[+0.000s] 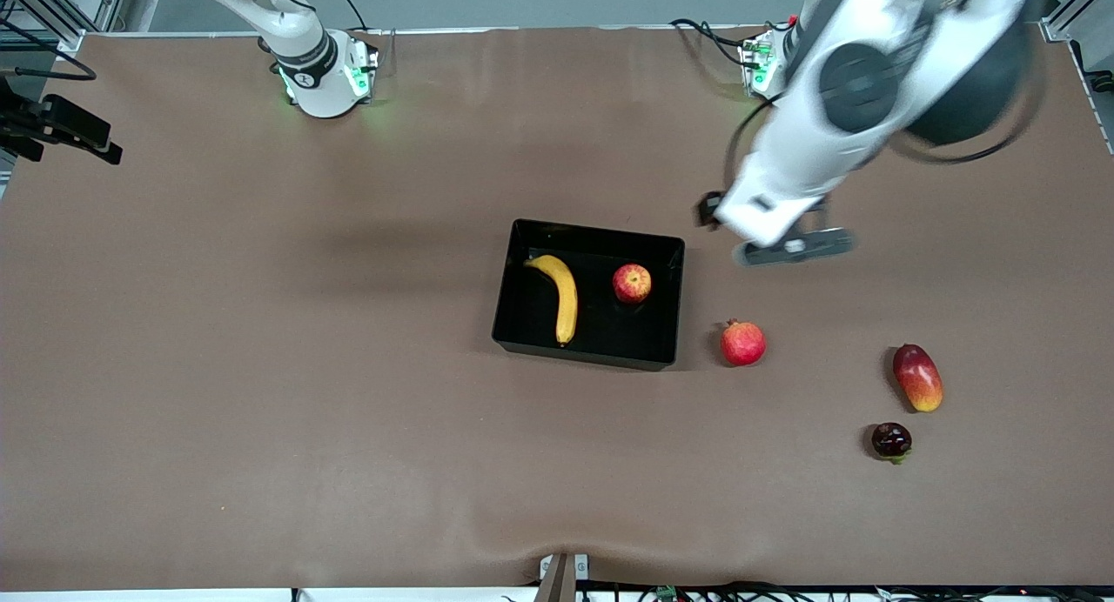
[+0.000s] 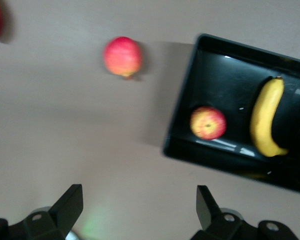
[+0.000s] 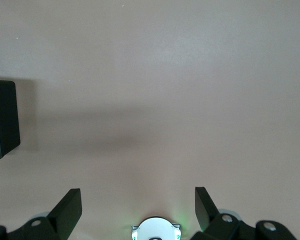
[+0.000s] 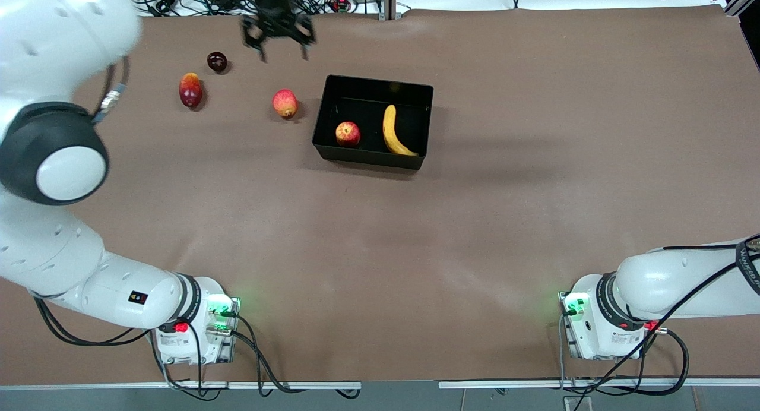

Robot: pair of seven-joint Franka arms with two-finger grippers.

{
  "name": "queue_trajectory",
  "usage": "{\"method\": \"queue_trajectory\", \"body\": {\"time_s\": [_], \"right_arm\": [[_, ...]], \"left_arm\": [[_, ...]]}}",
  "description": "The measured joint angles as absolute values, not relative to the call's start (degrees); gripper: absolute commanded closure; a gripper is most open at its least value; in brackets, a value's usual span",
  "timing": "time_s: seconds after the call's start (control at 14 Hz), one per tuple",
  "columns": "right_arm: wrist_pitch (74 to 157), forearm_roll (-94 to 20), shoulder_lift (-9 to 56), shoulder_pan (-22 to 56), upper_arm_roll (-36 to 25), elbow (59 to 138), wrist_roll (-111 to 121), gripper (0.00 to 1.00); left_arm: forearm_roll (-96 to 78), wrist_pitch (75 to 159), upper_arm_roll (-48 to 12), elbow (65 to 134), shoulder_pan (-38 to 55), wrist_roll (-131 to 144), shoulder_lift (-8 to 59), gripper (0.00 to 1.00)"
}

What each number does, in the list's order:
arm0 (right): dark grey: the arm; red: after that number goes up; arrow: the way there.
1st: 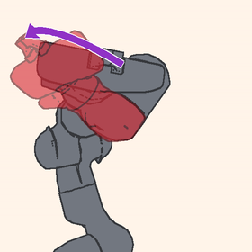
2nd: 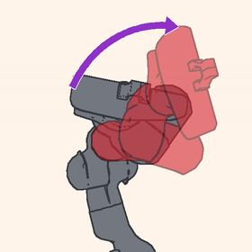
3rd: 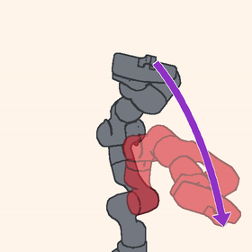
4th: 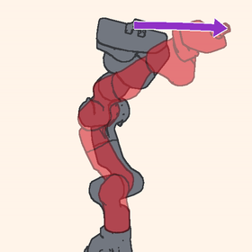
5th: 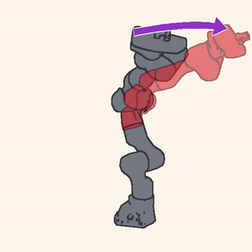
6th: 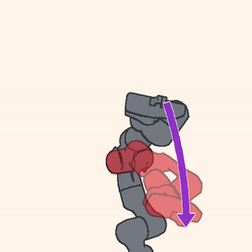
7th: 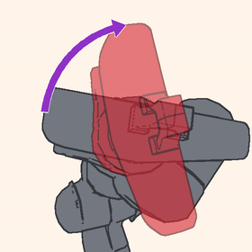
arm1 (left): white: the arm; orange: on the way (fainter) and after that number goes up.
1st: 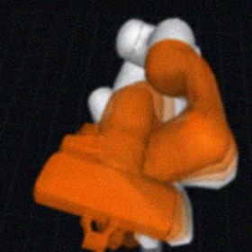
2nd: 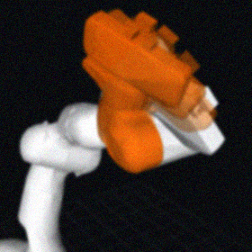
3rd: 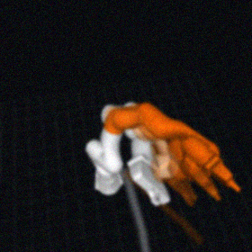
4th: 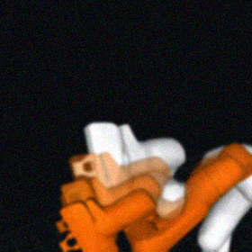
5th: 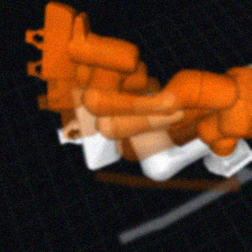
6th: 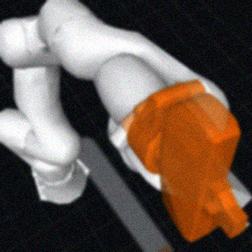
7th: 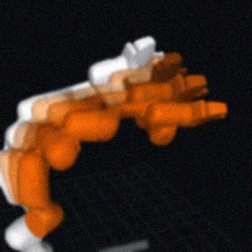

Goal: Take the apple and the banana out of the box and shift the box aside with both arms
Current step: 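Reach the left gripper down into the black tray toward the small apple, then grasp the small apple with the left gripper and lift it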

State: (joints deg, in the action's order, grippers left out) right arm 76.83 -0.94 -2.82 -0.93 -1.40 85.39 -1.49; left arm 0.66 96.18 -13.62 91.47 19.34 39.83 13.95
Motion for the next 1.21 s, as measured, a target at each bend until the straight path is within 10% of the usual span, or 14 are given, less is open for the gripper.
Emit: {"method": "queue_trajectory", "body": {"time_s": [1.21], "right_arm": [[76.83, -0.94, -2.48, -2.79, -1.64, 85.4, -1.5, 0.0]], "left_arm": [[1.86, 130.71, -13.27, 105.77, 26.15, 56.11, 31.02, 0.0]]}}
